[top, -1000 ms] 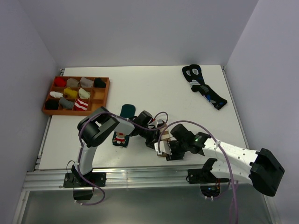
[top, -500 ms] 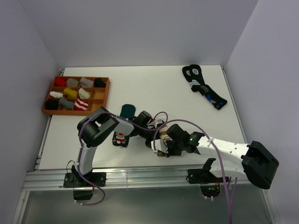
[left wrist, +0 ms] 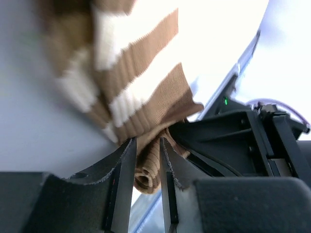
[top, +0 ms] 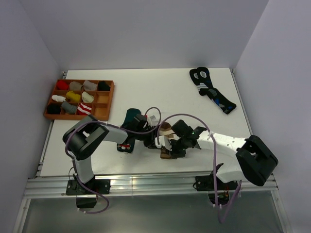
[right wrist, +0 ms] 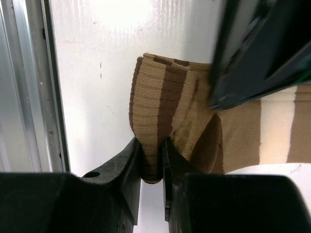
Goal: Roll the socks
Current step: Roll the sock at the center of the board.
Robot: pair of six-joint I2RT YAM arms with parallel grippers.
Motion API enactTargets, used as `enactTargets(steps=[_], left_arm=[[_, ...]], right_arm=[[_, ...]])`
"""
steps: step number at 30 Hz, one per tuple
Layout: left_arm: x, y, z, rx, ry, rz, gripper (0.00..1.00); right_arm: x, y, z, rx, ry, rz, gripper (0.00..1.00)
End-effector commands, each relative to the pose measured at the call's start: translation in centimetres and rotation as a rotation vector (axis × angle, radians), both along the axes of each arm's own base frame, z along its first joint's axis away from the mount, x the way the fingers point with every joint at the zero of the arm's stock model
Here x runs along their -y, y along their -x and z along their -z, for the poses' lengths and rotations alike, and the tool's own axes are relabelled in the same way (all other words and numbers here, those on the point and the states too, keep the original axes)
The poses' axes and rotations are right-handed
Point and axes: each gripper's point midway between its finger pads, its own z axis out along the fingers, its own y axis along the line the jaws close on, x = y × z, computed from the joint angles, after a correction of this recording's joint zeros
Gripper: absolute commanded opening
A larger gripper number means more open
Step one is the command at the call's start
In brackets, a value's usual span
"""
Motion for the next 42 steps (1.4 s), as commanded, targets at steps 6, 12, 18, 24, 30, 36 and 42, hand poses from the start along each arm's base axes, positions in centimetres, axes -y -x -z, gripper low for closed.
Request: enactTargets(steps=[6, 12, 18, 24, 30, 36, 42], left_arm=[[-3.0, -4.7, -0.5, 0.266, -0.076, -0.216, 0.34], [-4.5, -4.8, -1.3, 0.368, -0.062, -0.281, 0.32], [-3.6, -3.4, -2.2, 0.557, -0.095, -0.215, 0.31], [-1.3, -2.0, -4.4, 0.748, -0.057, -0.124, 0.37], [-0.2, -2.0, -6.5, 0.856, -0.003, -0.043, 0.42], [1.7, -1.2, -7.1, 0.892, 0.061, 0.069, 0.50], [2.9, -1.0, -6.0, 0.882, 0.065, 0.140, 0.53]], right_arm=[[2.4, 1.2, 0.3, -0.245, 0.086, 0.014, 0.05], [2.9, 0.4, -0.6, -0.467, 0.107, 0.012, 0.05], [1.9, -2.3, -1.2, -0.608, 0.121, 0.047, 0.06], [1.4, -2.6, -1.4, -0.779, 0.170, 0.061, 0.06], [1.1, -3.4, -0.3, -0.858, 0.193, 0.098, 0.06], [1.1, -3.5, -0.4, -0.879, 0.200, 0.112, 0.07], [1.0, -3.6, -0.3, -0.888, 0.201, 0.120, 0.06]])
